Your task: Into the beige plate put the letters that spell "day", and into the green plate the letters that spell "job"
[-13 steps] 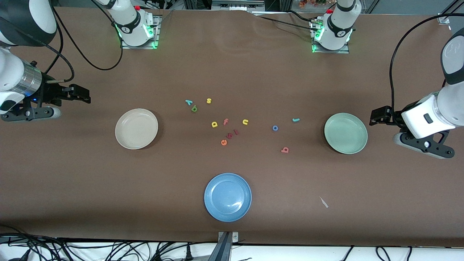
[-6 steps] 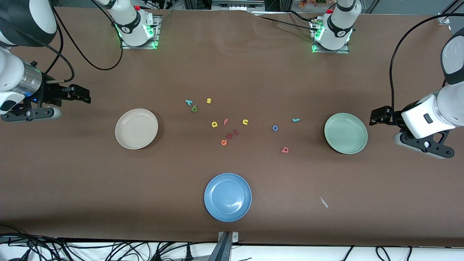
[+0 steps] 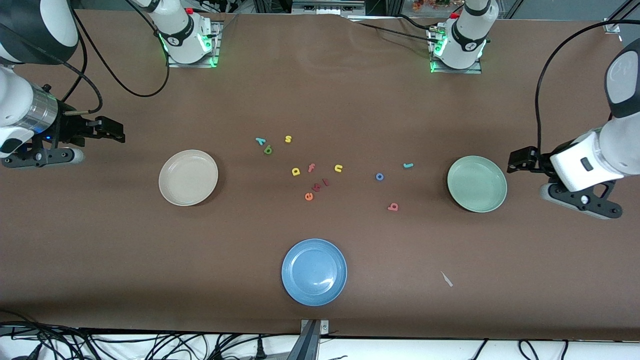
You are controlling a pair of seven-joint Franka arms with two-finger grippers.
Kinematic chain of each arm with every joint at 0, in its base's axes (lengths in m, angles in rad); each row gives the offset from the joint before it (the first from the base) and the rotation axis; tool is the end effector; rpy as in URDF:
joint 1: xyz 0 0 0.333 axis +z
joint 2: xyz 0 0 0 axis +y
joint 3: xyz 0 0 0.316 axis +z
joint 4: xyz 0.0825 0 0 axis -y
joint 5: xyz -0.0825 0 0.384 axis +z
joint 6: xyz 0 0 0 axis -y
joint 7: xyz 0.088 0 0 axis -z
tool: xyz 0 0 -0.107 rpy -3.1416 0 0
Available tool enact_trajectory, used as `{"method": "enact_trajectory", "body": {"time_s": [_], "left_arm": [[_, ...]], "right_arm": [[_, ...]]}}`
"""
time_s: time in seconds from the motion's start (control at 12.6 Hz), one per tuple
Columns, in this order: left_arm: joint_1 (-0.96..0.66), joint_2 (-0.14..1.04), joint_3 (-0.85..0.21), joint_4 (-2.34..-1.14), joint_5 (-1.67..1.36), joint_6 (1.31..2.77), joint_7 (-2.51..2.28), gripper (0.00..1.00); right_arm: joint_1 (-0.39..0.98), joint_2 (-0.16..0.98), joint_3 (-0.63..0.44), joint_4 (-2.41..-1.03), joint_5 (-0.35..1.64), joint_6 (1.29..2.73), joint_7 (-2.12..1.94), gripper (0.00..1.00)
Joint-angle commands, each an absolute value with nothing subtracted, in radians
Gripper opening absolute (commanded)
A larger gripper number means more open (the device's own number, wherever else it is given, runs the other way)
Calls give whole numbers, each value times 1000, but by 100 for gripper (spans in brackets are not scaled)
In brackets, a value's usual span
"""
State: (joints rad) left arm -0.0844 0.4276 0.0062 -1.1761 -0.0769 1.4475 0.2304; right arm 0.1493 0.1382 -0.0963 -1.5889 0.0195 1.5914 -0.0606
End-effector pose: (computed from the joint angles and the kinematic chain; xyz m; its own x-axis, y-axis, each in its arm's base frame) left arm 0.6601 -0.0616 0.5371 0.9407 -0.3115 -0.1342 -0.2987 -0.9483 0.1077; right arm 0.5889 0.0366 0.5388 0.9847 0.1116 -0.1340 0.1107 -0.9938 -0.0142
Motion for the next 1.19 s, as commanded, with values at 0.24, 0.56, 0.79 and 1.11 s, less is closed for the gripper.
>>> {"method": "enact_trajectory", "body": {"time_s": [0.24, 0.56, 0.79, 1.11], "left_arm": [[-164, 483, 2, -1333, -198, 1485, 111, 98], [-244, 483, -2, -1511, -201, 1768, -81, 97], [-302, 558, -2, -1548, -201, 1981, -245, 98], [-350, 666, -2, -1549, -201, 2120, -310, 93]], "right_arm": [[141, 153, -94, -1555, 37, 1568, -81, 100], [141, 155, -94, -1554, 37, 1568, -80, 100], [141, 155, -94, -1555, 38, 1568, -80, 100], [141, 153, -94, -1555, 52, 1568, -78, 100]]}}
